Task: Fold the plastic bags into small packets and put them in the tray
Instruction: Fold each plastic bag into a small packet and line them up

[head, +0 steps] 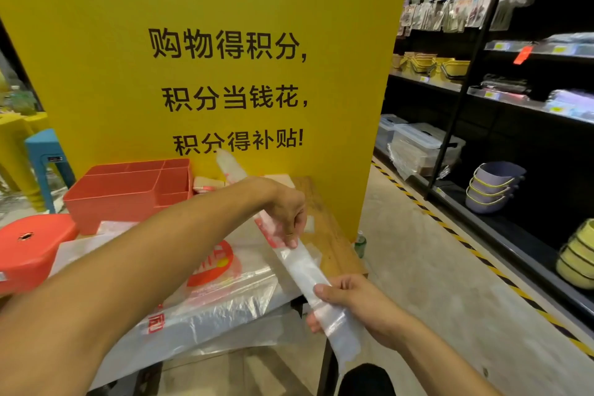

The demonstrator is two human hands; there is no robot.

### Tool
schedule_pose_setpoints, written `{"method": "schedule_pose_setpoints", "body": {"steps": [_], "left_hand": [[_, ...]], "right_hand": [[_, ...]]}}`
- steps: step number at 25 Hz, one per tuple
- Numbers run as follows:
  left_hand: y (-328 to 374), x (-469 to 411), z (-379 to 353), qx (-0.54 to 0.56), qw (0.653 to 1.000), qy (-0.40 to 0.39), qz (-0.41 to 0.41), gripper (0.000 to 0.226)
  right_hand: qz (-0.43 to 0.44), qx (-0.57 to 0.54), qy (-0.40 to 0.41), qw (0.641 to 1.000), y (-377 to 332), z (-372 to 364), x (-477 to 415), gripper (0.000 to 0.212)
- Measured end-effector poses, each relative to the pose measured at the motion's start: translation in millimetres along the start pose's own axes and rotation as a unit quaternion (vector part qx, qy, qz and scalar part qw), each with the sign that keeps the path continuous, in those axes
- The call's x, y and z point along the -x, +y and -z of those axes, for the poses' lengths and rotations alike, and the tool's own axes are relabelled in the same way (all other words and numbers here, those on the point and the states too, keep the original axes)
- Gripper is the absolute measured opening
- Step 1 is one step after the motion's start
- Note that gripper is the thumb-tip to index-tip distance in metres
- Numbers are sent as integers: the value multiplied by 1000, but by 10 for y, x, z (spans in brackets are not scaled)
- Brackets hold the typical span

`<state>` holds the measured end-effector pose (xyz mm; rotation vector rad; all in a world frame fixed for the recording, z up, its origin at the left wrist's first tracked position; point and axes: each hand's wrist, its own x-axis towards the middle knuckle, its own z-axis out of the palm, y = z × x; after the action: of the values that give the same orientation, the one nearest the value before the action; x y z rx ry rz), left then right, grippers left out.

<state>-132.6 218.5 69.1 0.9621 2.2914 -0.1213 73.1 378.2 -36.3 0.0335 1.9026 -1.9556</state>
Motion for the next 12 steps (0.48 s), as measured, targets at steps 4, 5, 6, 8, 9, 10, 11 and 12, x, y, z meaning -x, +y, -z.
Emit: {"method": "schedule_pose_setpoints", "body": {"steps": [4, 5, 6, 8, 9, 10, 11, 12], "left_hand": [[100, -99, -206, -37, 998, 53, -7, 40], [99, -20, -277, -39, 995, 85, -21, 46], [70, 90, -370, -33, 989, 136, -35, 48], [17, 402, -663, 13, 958, 280, -65, 34], [11, 573, -860, 44, 936, 341, -82, 25], [20, 741, -1079, 73, 920, 375, -92, 20], [46, 909, -1305, 97, 913, 386, -94, 19], [76, 1042, -1522, 113, 911, 386, -93, 21]], "right_hand": [[-23, -54, 32, 998, 164, -94, -82, 34], [-30, -57, 32, 997, 174, -131, -104, 35], [-37, -58, 33, 997, 172, -174, -124, 36], [-51, -57, 35, 996, 149, -258, -158, 36], [-56, -57, 35, 996, 140, -289, -181, 36], [-58, -53, 34, 996, 134, -310, -208, 36], [-59, -51, 38, 996, 124, -343, -235, 36], [-58, -55, 46, 996, 114, -383, -257, 35]]}}
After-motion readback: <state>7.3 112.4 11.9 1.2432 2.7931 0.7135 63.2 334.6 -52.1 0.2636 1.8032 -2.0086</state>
